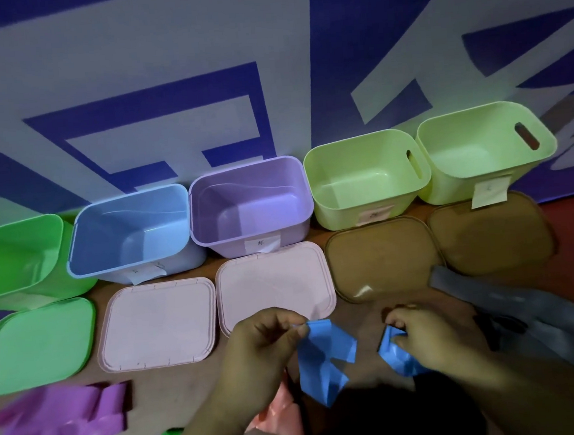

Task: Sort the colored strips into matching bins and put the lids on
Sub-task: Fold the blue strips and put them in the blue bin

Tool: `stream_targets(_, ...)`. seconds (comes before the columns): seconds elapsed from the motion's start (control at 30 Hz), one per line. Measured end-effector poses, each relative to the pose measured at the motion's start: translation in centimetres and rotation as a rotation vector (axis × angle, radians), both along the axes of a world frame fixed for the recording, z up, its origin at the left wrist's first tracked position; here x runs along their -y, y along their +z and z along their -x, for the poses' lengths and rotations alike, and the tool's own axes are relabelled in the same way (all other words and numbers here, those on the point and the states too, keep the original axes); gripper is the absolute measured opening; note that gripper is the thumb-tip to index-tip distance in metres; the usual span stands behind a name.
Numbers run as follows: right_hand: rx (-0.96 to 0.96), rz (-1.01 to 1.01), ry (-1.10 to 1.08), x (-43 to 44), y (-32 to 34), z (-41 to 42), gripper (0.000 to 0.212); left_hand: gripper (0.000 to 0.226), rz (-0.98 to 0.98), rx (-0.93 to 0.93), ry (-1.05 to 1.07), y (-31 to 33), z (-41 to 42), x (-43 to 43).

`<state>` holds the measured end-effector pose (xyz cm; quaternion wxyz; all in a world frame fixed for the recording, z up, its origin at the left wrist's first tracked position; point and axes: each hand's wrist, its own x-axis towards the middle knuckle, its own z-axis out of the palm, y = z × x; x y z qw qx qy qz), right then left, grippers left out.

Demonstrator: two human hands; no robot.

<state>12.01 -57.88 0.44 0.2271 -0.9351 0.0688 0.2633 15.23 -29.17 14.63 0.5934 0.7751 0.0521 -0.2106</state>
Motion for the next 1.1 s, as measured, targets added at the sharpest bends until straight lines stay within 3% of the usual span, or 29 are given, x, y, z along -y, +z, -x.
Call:
stream_targets(0.1, -0.046, -0.09, -0.123, 0.2, 0.5, 0.3, 0.024, 0.013, 0.013, -0.003, -0.017, -0.1, 0.0, 0.3)
stream_targets(0.23, 0.052, -0.242, -0.269, -0.2, 3.3, 0.1, 0.032, 0.015, 0.008, 0.006, -0.021, 0.0, 0.2, 0.3)
stream_targets(0.47, 0.146, -0.406, -0.296, -0.6, 8.2, -0.3, 0.034, 0.012, 0.022, 0.049, -0.027, 1.0, 1.4, -0.2)
stream_targets(0.7, 0.261, -0.681, -0.405, -2.5, 12.9, -0.4, 0.038, 0.014, 0.07, 0.101, -0.013, 2.4, 2.6, -1.4)
stream_targets(0.9, 0.234, -0.977, -0.465, -3.7, 16.8, -0.4, 0.031, 0.02, 0.091, 0.193, -0.039, 4.4, 3.1, -1.9)
stream_targets(1.0, 0.263, -0.991, -0.437, -4.3, 18.5, -0.4, 0.031, 0.022, 0.072, 0.243, -0.061, 5.6, 3.2, -1.9)
stream_targets(1.1, 0.329, -0.83, -0.25, -4.9, 20.7, -0.2, 0.037, 0.018, 0.051, 0.28, -0.088, 6.6, 3.2, -2.0)
